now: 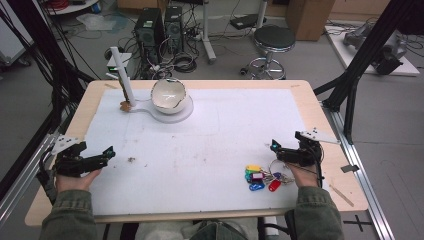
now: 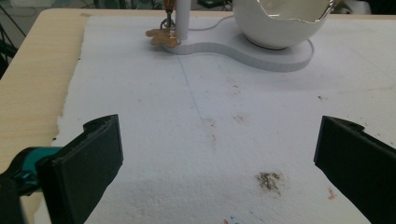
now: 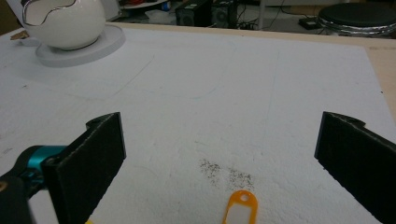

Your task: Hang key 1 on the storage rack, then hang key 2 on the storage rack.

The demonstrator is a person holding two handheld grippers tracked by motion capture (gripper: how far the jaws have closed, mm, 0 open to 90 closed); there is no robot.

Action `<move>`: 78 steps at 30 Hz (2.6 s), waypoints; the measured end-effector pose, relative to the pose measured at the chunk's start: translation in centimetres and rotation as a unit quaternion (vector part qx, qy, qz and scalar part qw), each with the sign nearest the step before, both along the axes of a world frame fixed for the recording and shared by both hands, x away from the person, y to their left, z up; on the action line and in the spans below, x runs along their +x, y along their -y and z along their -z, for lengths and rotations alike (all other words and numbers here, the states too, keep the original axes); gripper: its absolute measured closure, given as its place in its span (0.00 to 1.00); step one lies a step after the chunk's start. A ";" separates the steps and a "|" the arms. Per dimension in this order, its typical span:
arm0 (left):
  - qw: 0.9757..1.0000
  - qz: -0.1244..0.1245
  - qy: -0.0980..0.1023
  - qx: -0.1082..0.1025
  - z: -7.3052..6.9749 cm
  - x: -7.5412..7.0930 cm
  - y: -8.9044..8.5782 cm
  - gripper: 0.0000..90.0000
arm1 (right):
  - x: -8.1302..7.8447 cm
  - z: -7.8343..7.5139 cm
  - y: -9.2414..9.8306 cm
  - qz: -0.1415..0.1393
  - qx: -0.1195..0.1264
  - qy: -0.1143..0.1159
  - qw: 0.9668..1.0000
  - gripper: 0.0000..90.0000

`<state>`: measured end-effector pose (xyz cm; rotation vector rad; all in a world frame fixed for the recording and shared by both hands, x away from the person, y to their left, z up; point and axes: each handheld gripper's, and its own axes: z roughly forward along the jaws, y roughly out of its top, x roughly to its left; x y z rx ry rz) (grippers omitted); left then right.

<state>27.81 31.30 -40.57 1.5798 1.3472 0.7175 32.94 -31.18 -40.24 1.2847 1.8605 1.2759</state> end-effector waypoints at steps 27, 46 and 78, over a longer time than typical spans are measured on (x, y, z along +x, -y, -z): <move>0.999 -0.007 0.051 0.001 0.3 -1.3 -0.2 0.02 | -1.1 -0.7 -0.5 -0.053 -0.020 -0.017 0.998 0.01; 0.998 -0.017 0.057 0.006 0.3 -1.5 -0.5 0.02 | -1.2 -0.5 -2.1 -0.119 -0.097 -0.102 0.983 0.01; 0.999 -0.010 0.050 0.003 0.4 -1.3 -0.4 0.02 | -2.0 0.6 -4.1 -0.257 -0.167 -0.175 0.936 0.18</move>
